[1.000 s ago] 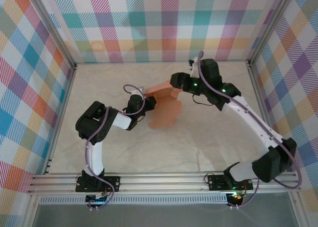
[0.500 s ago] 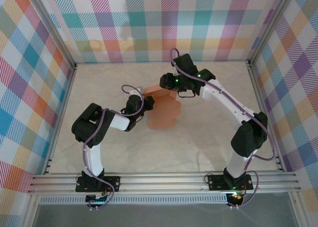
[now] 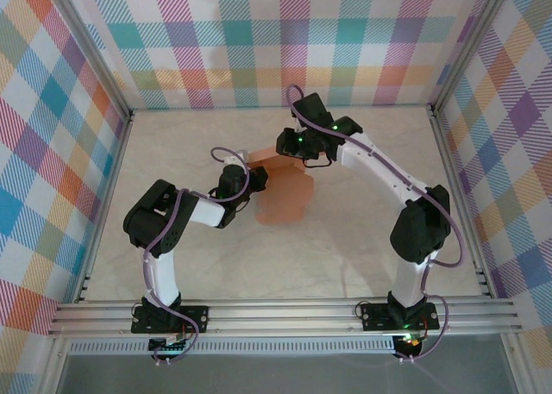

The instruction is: Fold the paper box

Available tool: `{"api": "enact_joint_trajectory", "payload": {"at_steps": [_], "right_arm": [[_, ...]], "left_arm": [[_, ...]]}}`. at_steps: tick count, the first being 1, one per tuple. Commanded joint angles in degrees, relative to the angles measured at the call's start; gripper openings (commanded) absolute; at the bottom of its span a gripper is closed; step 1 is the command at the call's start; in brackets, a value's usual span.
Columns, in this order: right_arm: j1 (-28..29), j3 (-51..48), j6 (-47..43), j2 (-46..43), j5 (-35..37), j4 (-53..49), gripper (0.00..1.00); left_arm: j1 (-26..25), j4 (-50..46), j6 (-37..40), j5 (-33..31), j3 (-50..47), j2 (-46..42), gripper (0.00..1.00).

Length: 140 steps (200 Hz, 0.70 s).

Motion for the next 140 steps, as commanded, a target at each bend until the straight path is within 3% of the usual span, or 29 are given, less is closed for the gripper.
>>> {"api": "enact_joint_trajectory", "payload": {"at_steps": [1,39,71,89,103,127,140], "right_arm": [[0.35,2.41,0.56,1.44,-1.08,-1.05,0.27],[0.42,3.84,1.25,2.98,-2.02,-1.99,0.21],[0.38,4.57,1.75,3.27,-1.72,-2.53,0.0],[0.46,4.57,1.97,3.1,-2.02,-2.52,0.0],[0.37,4.53,1.86,2.85,-1.87,-2.22,0.2],[0.42,3.58,1.87,1.8,-2.22,-0.87,0.26],[0.42,2.1,1.48,0.27,-2.65,0.89,0.39]], "left_arm": [[-0.91,0.96,0.8,-0.64,-0.56,-2.3,0.0],[-0.91,0.92,0.99,-0.74,-0.67,-2.4,0.0],[-0.91,0.77,1.25,-0.87,-0.66,-2.12,0.0],[-0.9,0.74,1.23,-0.78,-0.59,-2.09,0.0],[-0.91,0.5,1.35,-1.07,-0.73,-2.13,0.0],[-0.91,-0.05,0.89,-1.31,-0.28,-1.9,0.0],[-0.91,-2.52,0.23,-2.08,0.42,-2.05,0.0]]}}
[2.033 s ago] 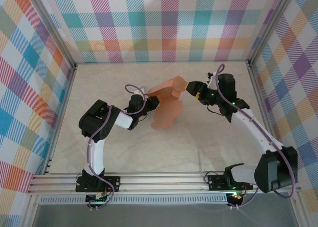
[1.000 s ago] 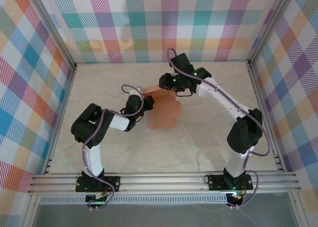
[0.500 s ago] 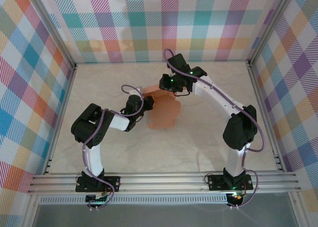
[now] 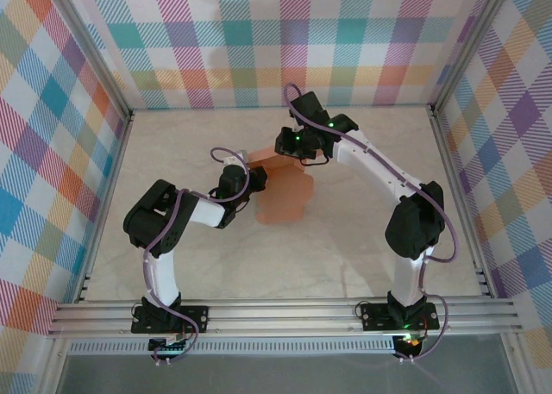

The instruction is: Fold the paper box

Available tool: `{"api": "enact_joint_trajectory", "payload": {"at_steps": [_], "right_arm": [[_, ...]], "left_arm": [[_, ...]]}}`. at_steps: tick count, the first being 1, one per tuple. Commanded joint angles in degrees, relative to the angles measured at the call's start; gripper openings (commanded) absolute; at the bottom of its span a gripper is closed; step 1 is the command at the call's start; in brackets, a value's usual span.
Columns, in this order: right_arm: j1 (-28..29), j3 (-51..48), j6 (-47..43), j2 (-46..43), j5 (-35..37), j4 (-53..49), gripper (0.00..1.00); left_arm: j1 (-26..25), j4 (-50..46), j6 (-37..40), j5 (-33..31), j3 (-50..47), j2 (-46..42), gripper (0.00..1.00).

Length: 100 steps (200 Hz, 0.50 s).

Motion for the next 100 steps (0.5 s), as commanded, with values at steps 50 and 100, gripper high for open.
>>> {"api": "enact_joint_trajectory", "payload": {"at_steps": [50,100], "right_arm": [[0.16,-14.71,-8.46,-18.16,4.24,12.64,0.57],[-13.21,-21.38,-7.29,-25.44,-3.59,12.31,0.55]], "left_arm": [[-0.18,-9.26,0.38,-0.06,2.42,-2.86,0.0],[0.13,-7.8,5.23,5.15,1.09,-5.15,0.0]]}}
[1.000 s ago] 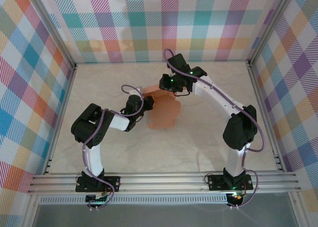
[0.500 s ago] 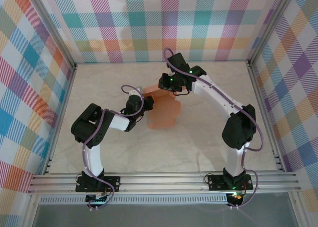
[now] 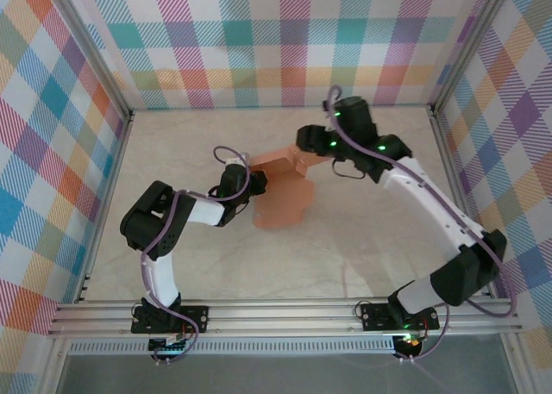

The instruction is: Fold the paper box

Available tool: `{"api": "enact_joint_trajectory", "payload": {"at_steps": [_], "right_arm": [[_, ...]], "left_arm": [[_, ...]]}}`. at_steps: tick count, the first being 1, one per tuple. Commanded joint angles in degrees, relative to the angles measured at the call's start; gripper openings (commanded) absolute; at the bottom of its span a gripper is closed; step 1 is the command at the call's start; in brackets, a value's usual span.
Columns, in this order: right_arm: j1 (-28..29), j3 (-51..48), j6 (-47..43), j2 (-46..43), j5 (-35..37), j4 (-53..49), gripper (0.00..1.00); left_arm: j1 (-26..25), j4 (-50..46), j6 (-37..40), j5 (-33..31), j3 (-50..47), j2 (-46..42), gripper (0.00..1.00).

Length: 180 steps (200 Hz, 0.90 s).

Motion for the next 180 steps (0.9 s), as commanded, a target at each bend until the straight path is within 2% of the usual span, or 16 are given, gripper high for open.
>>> {"api": "enact_joint_trajectory", "payload": {"at_steps": [1,35,77,90,128,154,180], "right_arm": [[-7.65,-2.75,-0.07,-0.55,-5.16,1.36,0.55],[-14.98,-4.67,-0.24,1.53,-16.17,1.45,0.47],[-14.5,-3.76,-5.96,6.65,-30.35,1.22,0.4],[-13.96,-4.14,-7.43,8.0,-32.71,1.51,0.38],[-10.62,-3.28,-11.98,9.96,-34.45,-0.17,0.36],[-8.99,-2.57,-14.95,11.14,-33.01,-1.45,0.36],[-7.32,-2.13,-18.4,12.25,-30.75,-2.26,0.31]], "left_arm": [[0.26,1.07,3.51,3.61,0.06,-3.21,0.0],[0.28,3.73,4.35,7.84,-0.31,-3.98,0.0],[0.29,3.81,3.18,9.49,0.71,-3.73,0.0],[0.24,4.03,2.8,9.74,0.87,-3.63,0.0],[0.24,2.46,1.54,9.43,1.84,-3.46,0.0],[0.24,2.38,0.58,9.78,2.39,-3.02,0.0],[0.28,-0.85,-0.5,9.16,3.65,-2.95,0.0]]}}
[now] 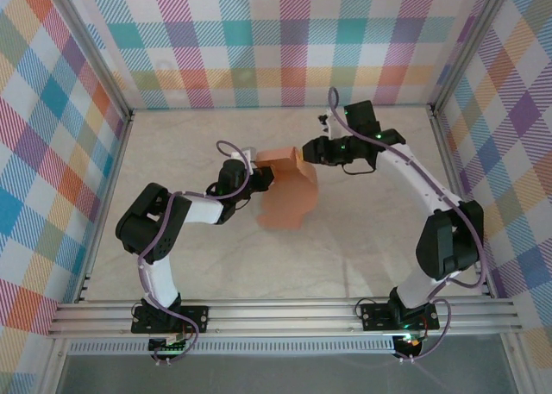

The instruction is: Fold the paper box

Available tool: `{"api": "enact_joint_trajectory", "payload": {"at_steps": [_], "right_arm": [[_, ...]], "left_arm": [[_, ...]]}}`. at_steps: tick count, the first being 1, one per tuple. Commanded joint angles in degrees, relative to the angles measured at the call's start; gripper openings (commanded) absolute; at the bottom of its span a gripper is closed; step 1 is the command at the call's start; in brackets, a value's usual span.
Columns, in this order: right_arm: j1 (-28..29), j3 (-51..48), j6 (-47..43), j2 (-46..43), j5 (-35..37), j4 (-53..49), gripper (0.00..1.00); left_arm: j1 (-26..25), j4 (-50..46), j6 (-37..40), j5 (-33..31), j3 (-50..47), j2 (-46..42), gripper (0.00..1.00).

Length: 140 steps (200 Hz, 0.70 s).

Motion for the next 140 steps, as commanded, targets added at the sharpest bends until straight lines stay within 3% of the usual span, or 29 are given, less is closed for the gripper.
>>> {"api": "enact_joint_trajectory", "payload": {"at_steps": [1,42,87,140], "right_arm": [[1.2,1.67,-5.54,1.29,0.63,-2.09,0.31],[3.13,0.53,-10.64,1.68,6.37,-2.42,0.29],[5.98,-2.06,-16.54,0.26,13.7,0.69,0.33],[7.88,-2.24,-22.55,0.84,17.55,1.31,0.41]], "left_arm": [[0.3,-2.25,-1.71,0.35,2.35,-0.91,0.0],[0.26,-6.42,-4.42,1.2,4.83,-0.63,0.0],[0.27,-8.19,-4.31,2.05,5.68,-0.64,0.0],[0.31,-8.5,-4.16,2.85,6.09,-0.36,0.0]]}}
